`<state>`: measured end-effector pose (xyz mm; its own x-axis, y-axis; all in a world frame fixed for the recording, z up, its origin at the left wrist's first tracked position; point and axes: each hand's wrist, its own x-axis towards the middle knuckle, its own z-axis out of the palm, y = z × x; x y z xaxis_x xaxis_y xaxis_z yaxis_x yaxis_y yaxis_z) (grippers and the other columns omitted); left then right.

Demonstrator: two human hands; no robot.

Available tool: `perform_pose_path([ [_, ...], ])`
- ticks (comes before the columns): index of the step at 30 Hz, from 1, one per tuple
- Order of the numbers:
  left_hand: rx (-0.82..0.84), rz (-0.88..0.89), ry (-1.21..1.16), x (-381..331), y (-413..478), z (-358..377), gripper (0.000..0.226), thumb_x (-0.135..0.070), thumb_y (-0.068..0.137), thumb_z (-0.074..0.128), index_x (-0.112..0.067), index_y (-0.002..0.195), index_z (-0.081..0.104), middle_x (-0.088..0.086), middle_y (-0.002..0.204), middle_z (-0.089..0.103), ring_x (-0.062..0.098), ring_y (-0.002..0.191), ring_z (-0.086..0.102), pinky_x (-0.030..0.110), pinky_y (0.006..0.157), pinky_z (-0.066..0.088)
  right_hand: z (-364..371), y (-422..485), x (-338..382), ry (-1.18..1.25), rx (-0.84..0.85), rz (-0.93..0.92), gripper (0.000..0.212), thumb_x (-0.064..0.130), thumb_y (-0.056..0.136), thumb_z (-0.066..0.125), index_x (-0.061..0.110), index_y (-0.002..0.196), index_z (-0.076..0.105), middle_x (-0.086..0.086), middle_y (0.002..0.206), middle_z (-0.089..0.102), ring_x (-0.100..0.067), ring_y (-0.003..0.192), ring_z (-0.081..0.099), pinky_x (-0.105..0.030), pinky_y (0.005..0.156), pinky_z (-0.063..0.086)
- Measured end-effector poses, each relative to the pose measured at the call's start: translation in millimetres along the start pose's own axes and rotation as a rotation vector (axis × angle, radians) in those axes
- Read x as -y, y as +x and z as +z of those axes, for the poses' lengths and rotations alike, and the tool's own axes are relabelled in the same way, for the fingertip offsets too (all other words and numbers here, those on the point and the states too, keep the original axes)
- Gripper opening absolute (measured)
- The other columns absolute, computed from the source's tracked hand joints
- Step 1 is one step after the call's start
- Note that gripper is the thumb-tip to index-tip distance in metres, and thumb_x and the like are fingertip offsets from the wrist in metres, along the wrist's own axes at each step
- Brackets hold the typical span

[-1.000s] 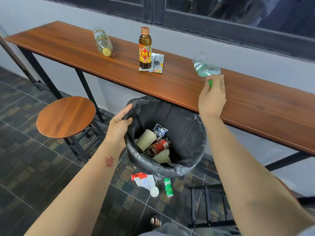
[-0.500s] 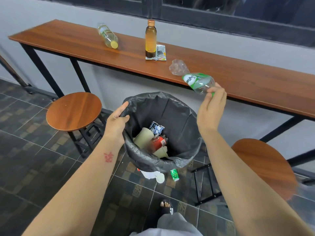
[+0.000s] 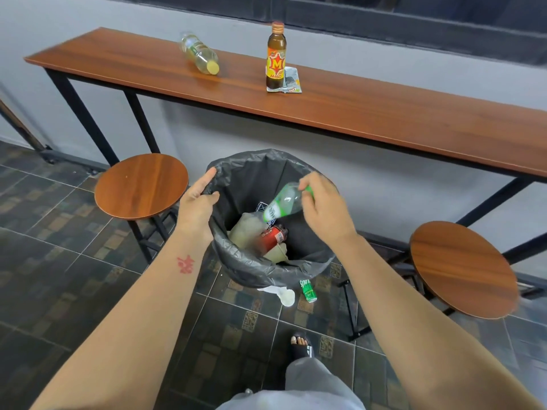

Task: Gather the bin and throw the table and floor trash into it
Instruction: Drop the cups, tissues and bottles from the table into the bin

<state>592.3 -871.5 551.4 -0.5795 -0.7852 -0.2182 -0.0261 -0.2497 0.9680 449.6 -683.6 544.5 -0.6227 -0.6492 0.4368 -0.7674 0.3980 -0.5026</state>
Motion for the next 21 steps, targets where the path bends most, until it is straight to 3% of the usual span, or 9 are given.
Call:
perform_pose_path([
  [5, -0.039, 0.012, 0.004, -1, 9, -14, 0.054, 0.010, 0.097, 0.050, -0.024, 0.138, 0.061, -0.006, 0.152, 0.049, 0.012, 0.143, 0.040, 0.034, 0.119, 0.033, 16, -2, 1, -0.130, 0.220, 0.012, 0.015, 0.010, 0.083, 0.051, 0.018, 0.094, 0.046, 0.002, 0.092, 0.057, -0.026, 0.086, 0.053, -0.034, 0.070, 0.039],
  [7, -0.068, 0.006, -0.017, -2, 14, -20, 0.054, 0.010, 0.097, 0.051, -0.025, 0.137, 0.062, -0.006, 0.152, 0.049, 0.013, 0.143, 0.041, 0.034, 0.119, 0.034, 19, 5, -1, -0.226, 0.277, 0.006, 0.019, 0.017, 0.079, 0.056, 0.017, 0.096, 0.048, 0.005, 0.082, 0.053, -0.028, 0.088, 0.052, -0.036, 0.076, 0.038],
  [9, -0.087, 0.011, -0.011, -3, 19, -24, 0.054, 0.009, 0.097, 0.051, -0.025, 0.137, 0.063, -0.007, 0.151, 0.050, 0.013, 0.143, 0.041, 0.031, 0.117, 0.034, 22, 12, -2, -0.258, 0.307, 0.019, 0.026, 0.025, 0.078, 0.059, 0.019, 0.103, 0.053, 0.007, 0.084, 0.053, -0.026, 0.098, 0.054, -0.035, 0.086, 0.036],
  [13, -0.082, 0.007, -0.001, -7, 36, -29, 0.055, 0.010, 0.097, 0.050, -0.026, 0.138, 0.061, -0.006, 0.153, 0.048, 0.013, 0.146, 0.036, 0.032, 0.119, 0.031, 37, 32, -3, -0.232, 0.210, 0.007, 0.035, 0.037, 0.084, 0.060, 0.021, 0.115, 0.059, 0.002, 0.121, 0.063, -0.021, 0.122, 0.049, -0.036, 0.105, 0.031],
  [21, -0.070, 0.013, 0.004, -23, 87, -22, 0.053, 0.007, 0.099, 0.049, -0.026, 0.138, 0.061, -0.012, 0.147, 0.050, 0.008, 0.139, 0.037, 0.024, 0.108, 0.034, 47, 132, 0, -0.171, -0.102, 0.033, 0.054, 0.045, 0.091, 0.054, 0.019, 0.138, 0.048, 0.000, 0.153, 0.037, -0.021, 0.141, 0.031, -0.039, 0.116, 0.025],
])
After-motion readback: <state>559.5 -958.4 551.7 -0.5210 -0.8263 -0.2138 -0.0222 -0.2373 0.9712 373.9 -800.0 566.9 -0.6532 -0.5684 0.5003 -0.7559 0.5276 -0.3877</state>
